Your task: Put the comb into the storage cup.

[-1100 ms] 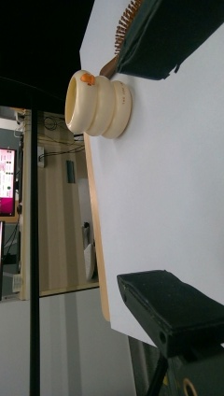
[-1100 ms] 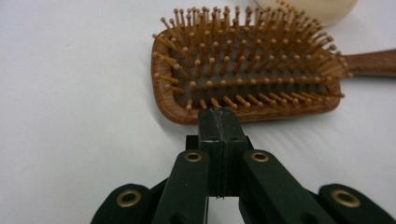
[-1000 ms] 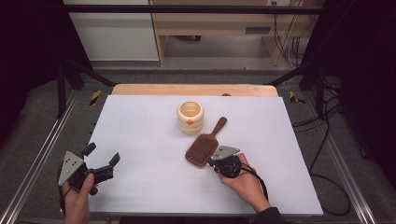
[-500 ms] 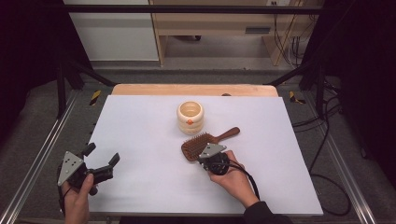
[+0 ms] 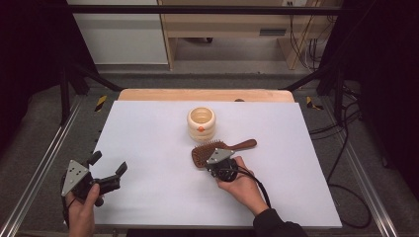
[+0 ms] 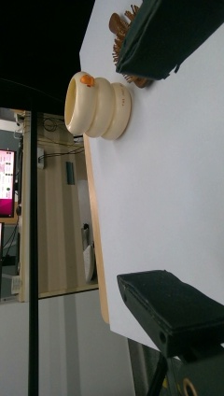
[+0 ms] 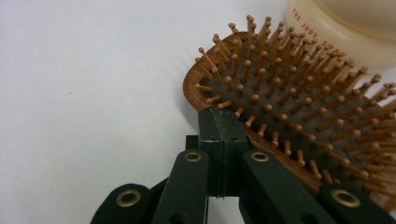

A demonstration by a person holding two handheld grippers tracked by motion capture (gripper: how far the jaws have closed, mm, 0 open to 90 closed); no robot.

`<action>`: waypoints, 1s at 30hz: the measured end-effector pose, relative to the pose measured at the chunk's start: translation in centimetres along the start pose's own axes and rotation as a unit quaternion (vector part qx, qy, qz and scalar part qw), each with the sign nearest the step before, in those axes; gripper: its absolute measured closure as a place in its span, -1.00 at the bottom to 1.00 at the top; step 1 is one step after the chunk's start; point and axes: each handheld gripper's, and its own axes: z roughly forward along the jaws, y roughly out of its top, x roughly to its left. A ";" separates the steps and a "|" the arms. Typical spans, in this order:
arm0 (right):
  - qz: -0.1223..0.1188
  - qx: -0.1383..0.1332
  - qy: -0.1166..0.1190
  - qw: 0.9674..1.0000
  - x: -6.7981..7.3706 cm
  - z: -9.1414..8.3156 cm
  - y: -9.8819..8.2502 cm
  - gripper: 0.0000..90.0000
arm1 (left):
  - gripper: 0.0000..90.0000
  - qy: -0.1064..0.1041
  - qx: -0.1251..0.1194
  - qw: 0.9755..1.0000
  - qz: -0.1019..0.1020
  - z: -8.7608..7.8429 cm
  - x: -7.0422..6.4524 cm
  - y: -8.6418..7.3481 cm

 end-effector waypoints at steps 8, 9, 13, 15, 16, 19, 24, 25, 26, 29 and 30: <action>-0.001 0.001 0.000 1.000 0.0 0.8 0.7 1.00 | -0.97 0.000 0.000 1.000 -0.001 0.0 0.1 0.0; -0.001 0.001 -0.001 1.000 0.0 0.9 0.8 1.00 | -0.97 0.000 0.000 1.000 -0.001 0.0 0.0 0.0; -0.001 0.001 0.000 1.000 -0.1 1.3 1.1 1.00 | -0.97 -0.001 0.000 1.000 -0.001 0.0 0.0 0.0; 0.000 0.002 -0.001 1.000 -0.1 1.4 1.2 1.00 | -0.96 -0.001 0.000 1.000 -0.002 0.0 0.1 0.0; 0.000 0.002 -0.001 1.000 -0.1 1.5 1.2 1.00 | -0.97 -0.001 0.000 1.000 -0.002 0.0 0.1 0.0; 0.002 0.000 -0.003 1.000 -0.1 1.7 1.3 1.00 | -0.97 -0.001 0.000 1.000 -0.002 0.1 0.1 0.0; 0.004 0.000 -0.004 1.000 -0.2 1.8 1.5 1.00 | -0.97 -0.001 0.001 1.000 -0.002 0.1 0.1 0.0; 0.004 -0.001 -0.003 1.000 -0.2 1.9 1.5 1.00 | -0.97 -0.001 0.001 1.000 -0.002 0.1 0.1 0.0; 0.004 0.000 -0.003 1.000 -0.2 1.9 1.5 1.00 | -0.97 -0.001 0.001 1.000 -0.001 0.1 0.1 0.0; 0.004 0.000 -0.003 1.000 -0.2 1.9 1.5 1.00 | -0.96 -0.001 0.001 1.000 -0.001 0.1 0.1 0.0; 0.004 -0.001 -0.002 1.000 -0.2 1.9 1.5 1.00 | -0.97 -0.001 0.001 1.000 -0.001 0.1 0.1 0.0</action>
